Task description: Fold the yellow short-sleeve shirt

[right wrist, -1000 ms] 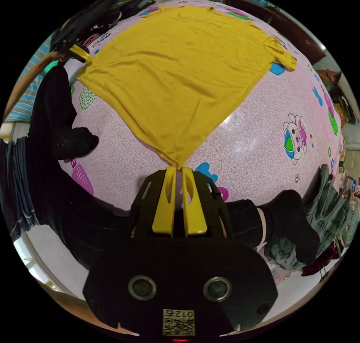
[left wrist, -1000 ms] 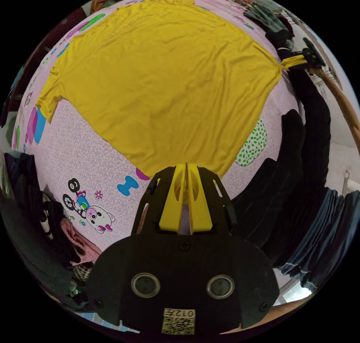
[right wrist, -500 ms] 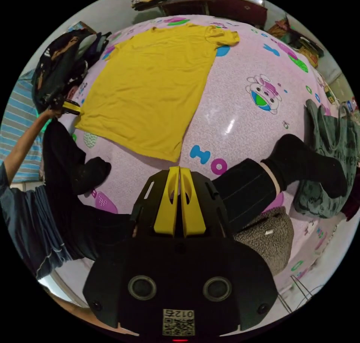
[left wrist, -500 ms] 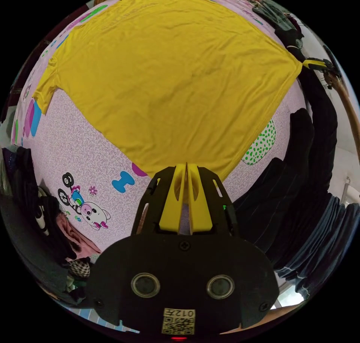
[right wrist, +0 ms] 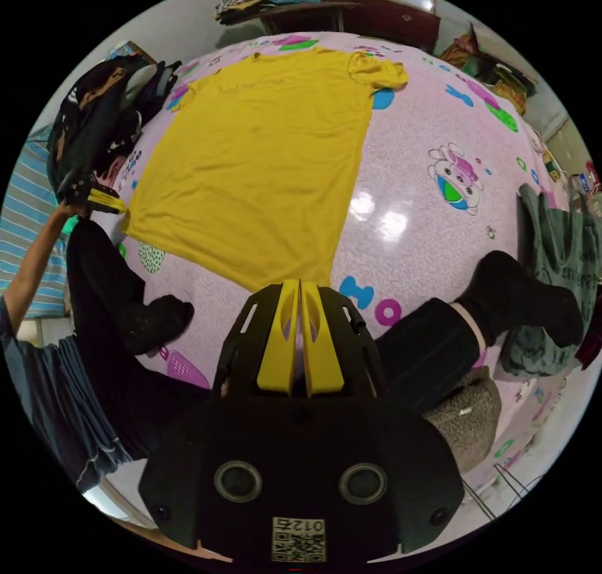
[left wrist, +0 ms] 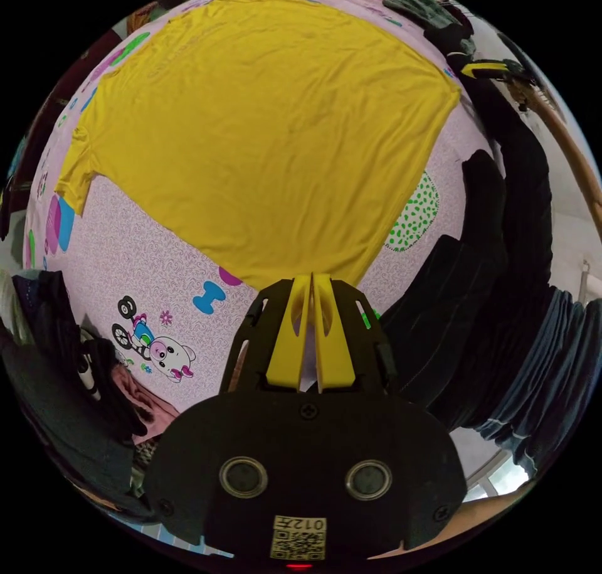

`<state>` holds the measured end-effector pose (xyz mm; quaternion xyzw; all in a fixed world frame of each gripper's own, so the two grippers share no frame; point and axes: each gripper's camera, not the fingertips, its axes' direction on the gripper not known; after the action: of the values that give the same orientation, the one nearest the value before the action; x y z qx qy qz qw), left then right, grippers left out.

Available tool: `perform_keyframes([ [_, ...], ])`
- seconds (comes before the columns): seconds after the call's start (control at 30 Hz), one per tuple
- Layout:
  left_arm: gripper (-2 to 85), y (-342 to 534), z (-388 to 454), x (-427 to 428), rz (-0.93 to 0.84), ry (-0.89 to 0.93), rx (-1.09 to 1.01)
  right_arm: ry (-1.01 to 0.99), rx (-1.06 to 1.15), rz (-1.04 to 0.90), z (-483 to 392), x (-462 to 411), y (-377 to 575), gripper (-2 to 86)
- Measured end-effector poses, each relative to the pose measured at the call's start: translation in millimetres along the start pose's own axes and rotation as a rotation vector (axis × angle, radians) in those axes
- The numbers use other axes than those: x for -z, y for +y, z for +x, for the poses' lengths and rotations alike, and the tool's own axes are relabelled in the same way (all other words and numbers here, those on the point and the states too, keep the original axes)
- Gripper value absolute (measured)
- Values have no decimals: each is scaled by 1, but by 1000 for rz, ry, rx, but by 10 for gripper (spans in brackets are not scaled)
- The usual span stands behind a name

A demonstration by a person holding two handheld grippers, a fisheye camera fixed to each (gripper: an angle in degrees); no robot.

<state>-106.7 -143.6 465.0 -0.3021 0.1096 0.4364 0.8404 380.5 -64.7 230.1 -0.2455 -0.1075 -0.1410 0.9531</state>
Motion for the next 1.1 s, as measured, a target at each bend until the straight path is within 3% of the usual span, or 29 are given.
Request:
perform_keyframes([
  [0.2, -2, -9, -5, -14, -94, -13, -57, 9, -4, -83, -28, -36, -16, -10],
  [0.63, -2, 13, -37, -7, -126, -38, -102, 144, 40, -245, -85, -69, -21, -10],
  [0.8, -2, 42, -68, 22, -8, -43, -70, 164, 83, -27, -141, -41, -18, -10],
  [0.97, -2, 72, -132, 49, 100, -27, 63, -60, 195, 234, -262, -45, -40, -9],
  [1.1, -2, 92, -200, 68, 181, -13, 213, -175, 295, 298, -355, -75, -61, -8],
])
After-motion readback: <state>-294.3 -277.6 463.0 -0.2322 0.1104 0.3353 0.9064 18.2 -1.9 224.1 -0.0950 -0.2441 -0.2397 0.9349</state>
